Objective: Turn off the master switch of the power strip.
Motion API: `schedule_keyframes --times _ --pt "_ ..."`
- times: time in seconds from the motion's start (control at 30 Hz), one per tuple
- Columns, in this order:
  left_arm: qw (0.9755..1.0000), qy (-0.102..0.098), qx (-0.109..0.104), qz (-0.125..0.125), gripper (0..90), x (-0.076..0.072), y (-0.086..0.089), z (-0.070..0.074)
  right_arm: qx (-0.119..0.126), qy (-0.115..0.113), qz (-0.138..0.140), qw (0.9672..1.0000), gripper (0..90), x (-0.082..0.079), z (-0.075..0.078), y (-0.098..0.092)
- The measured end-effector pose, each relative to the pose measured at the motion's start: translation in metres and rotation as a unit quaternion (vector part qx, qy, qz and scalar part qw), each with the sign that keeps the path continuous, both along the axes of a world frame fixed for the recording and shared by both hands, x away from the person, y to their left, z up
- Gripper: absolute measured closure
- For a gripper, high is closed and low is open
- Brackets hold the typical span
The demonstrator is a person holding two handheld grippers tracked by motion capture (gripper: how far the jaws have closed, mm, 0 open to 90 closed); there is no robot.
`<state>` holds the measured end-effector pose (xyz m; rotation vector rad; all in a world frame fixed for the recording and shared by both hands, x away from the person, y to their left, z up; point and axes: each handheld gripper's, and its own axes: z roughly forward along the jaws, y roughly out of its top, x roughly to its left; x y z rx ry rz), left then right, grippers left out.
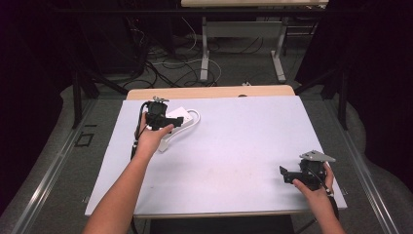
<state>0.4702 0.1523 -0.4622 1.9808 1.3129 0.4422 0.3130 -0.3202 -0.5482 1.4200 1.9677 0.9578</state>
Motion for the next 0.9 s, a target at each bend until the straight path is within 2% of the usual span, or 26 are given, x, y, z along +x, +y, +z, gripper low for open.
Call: schedule_keyframes --times 0.1,0.23,0.53,0.6,0.73,0.9 --pt "1.0000 -0.003 -0.001 0.001 24.0 0.005 0.000 0.000 0.000 0.002 -0.001 1.0000 0.8 0.000 0.000 0.001" --pt "1.0000 0.002 -0.002 0.003 26.3 0.010 -0.002 0.000 -0.001 0.002 -0.002 1.0000 0.8 0.000 0.000 0.001" --pt "1.0000 0.006 0.000 0.004 35.7 0.022 -0.006 0.001 -0.002 0.002 -0.001 1.0000 0.8 0.000 0.000 0.000" --pt "0.9999 0.008 -0.002 0.006 38.1 0.024 -0.008 0.001 -0.002 0.002 -0.001 1.0000 0.8 0.000 -0.001 0.000" --pt "0.9999 0.006 0.007 0.004 41.4 0.028 -0.012 0.001 -0.004 0.002 -0.001 1.0000 0.8 0.000 0.000 0.000" --pt "0.9999 0.008 0.003 0.005 45.1 0.032 -0.018 0.003 -0.002 0.002 -0.001 1.0000 0.8 0.000 0.000 0.000"
